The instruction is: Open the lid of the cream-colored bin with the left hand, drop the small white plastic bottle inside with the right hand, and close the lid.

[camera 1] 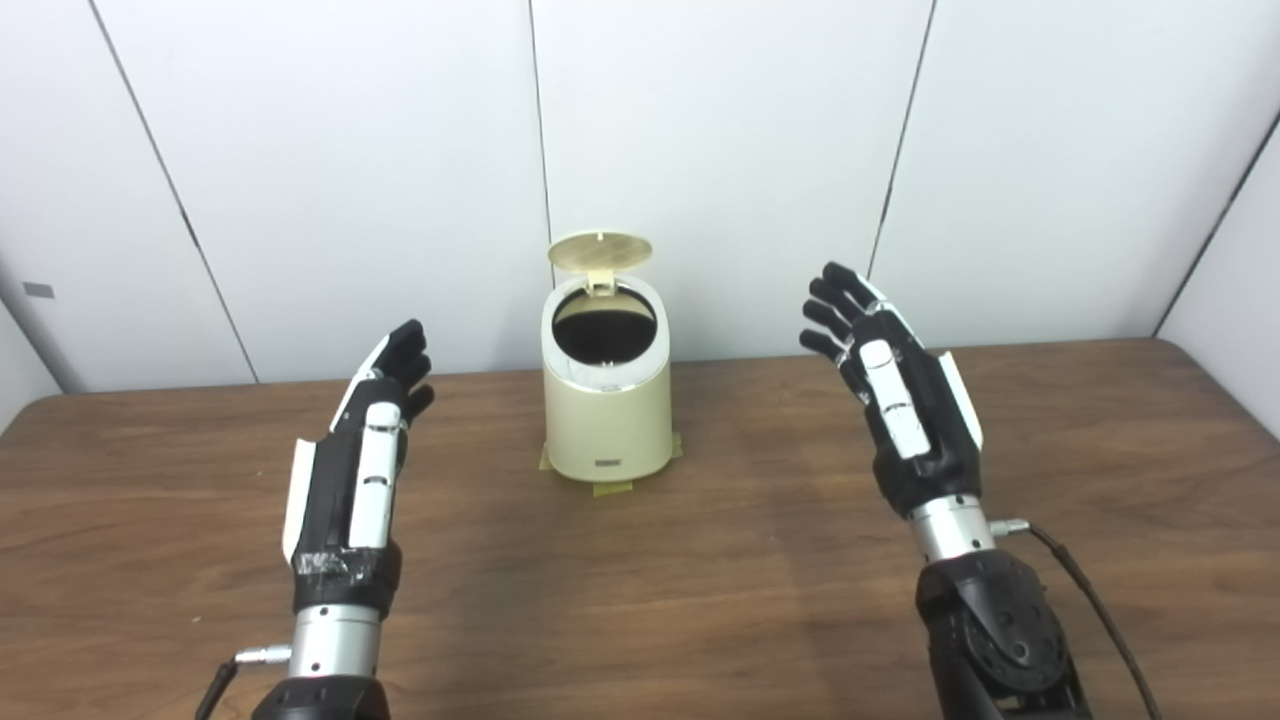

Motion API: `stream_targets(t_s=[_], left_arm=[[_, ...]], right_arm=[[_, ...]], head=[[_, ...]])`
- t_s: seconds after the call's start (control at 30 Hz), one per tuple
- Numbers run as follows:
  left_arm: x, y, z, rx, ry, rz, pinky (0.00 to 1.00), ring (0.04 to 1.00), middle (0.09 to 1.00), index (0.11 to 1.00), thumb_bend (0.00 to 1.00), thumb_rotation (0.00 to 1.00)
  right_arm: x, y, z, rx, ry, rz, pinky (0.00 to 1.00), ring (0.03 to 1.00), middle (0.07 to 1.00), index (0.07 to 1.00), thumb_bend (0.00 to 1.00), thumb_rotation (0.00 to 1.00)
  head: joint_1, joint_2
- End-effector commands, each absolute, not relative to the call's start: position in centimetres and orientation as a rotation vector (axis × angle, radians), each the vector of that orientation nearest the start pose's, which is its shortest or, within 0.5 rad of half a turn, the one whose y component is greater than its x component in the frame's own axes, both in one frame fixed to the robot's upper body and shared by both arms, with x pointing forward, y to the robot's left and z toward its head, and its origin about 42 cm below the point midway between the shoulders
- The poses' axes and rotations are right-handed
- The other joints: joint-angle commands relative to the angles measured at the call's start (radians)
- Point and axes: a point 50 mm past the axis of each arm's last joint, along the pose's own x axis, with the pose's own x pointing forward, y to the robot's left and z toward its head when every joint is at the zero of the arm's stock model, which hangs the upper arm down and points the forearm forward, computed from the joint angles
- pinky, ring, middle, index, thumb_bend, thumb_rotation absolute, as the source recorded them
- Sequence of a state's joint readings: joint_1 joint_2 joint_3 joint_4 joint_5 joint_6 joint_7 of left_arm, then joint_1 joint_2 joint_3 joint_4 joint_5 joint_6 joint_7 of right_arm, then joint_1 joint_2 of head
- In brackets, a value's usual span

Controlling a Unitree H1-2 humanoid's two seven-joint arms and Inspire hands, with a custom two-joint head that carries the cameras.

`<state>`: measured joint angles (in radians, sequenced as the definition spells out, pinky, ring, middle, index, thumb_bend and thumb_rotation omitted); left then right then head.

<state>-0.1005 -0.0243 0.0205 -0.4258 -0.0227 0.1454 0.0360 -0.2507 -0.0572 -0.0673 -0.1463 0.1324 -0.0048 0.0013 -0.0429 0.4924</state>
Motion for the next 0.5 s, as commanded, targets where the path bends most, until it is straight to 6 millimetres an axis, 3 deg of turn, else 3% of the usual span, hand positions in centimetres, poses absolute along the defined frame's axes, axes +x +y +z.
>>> stream_targets(t_s=[0.0, 0.2, 0.33, 0.47], left_arm=[[29.1, 20.3, 24.0, -0.070, -0.467, 0.031, 0.88, 0.897, 0.896, 0.871, 0.28, 0.94], [29.3, 20.8, 24.0, -0.055, -0.484, 0.043, 0.87, 0.899, 0.895, 0.866, 0.25, 0.90], [29.4, 21.0, 24.2, -0.015, -0.502, 0.053, 0.87, 0.897, 0.892, 0.869, 0.30, 0.89], [29.8, 21.1, 25.7, 0.084, -0.534, 0.078, 0.96, 0.926, 0.897, 0.888, 0.36, 0.96]], right_arm=[[34.8, -22.1, 23.6, 0.111, -0.504, 0.033, 0.77, 0.828, 0.828, 0.805, 0.21, 0.69], [34.7, -22.0, 23.7, 0.110, -0.508, 0.044, 0.77, 0.822, 0.824, 0.803, 0.20, 0.65], [34.7, -22.1, 23.7, 0.108, -0.515, 0.058, 0.77, 0.833, 0.836, 0.822, 0.19, 0.66], [34.8, -22.1, 23.5, 0.115, -0.518, 0.063, 0.77, 0.824, 0.825, 0.805, 0.20, 0.65]], head=[[-0.001, 0.001], [0.015, -0.002], [0.018, -0.001], [0.030, -0.004]])
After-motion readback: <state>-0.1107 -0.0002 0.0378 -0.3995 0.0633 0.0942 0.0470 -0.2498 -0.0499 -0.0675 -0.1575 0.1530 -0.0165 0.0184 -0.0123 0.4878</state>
